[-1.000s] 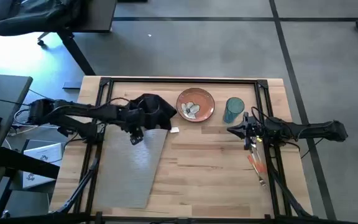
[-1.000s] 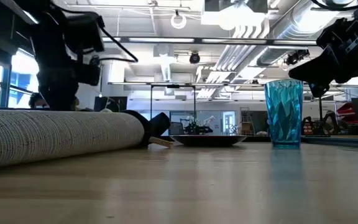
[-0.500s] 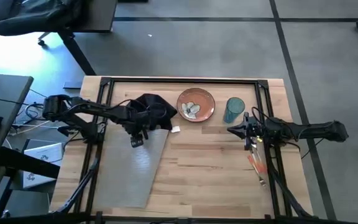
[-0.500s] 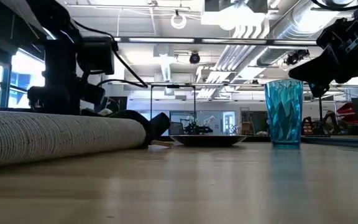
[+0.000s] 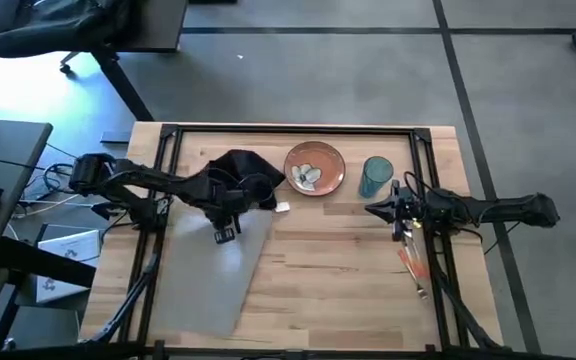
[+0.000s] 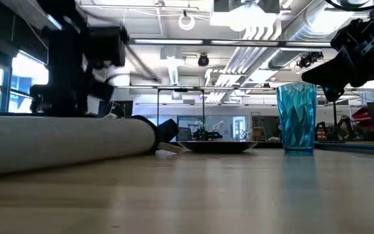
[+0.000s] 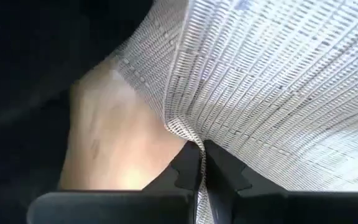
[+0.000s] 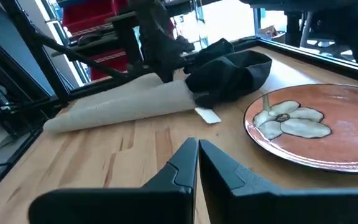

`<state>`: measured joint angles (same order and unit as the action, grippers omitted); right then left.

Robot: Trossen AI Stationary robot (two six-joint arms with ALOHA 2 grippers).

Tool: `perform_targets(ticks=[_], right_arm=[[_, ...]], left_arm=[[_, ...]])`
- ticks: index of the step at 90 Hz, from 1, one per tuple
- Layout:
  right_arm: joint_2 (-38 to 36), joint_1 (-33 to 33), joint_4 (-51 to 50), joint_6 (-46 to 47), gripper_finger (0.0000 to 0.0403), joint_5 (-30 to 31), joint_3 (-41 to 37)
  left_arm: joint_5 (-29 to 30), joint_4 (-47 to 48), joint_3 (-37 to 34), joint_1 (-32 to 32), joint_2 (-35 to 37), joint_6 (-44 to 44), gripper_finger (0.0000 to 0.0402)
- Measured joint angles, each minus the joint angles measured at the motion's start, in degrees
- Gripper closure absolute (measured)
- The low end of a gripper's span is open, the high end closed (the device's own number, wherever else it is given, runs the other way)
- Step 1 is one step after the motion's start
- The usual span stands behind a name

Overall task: Set table place
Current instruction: Prepare the gray tablemat

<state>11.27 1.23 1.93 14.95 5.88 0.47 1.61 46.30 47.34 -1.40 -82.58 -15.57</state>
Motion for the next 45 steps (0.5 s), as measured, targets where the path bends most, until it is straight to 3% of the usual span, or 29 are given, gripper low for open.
perform_targets(ticks=[20, 45], right_arm=[[0.0, 0.0, 0.0, 0.0, 0.0402, -0.1, 0.0], [0.0, 0.0, 0.0, 0.0, 0.0402, -0.1, 0.0]], left_arm=[[-4.2, 3.6, 11.9, 3.4, 0.8, -3.7, 0.0401], [-7.1, 3.7, 18.8, 6.9, 0.7, -2.6, 0.0401]])
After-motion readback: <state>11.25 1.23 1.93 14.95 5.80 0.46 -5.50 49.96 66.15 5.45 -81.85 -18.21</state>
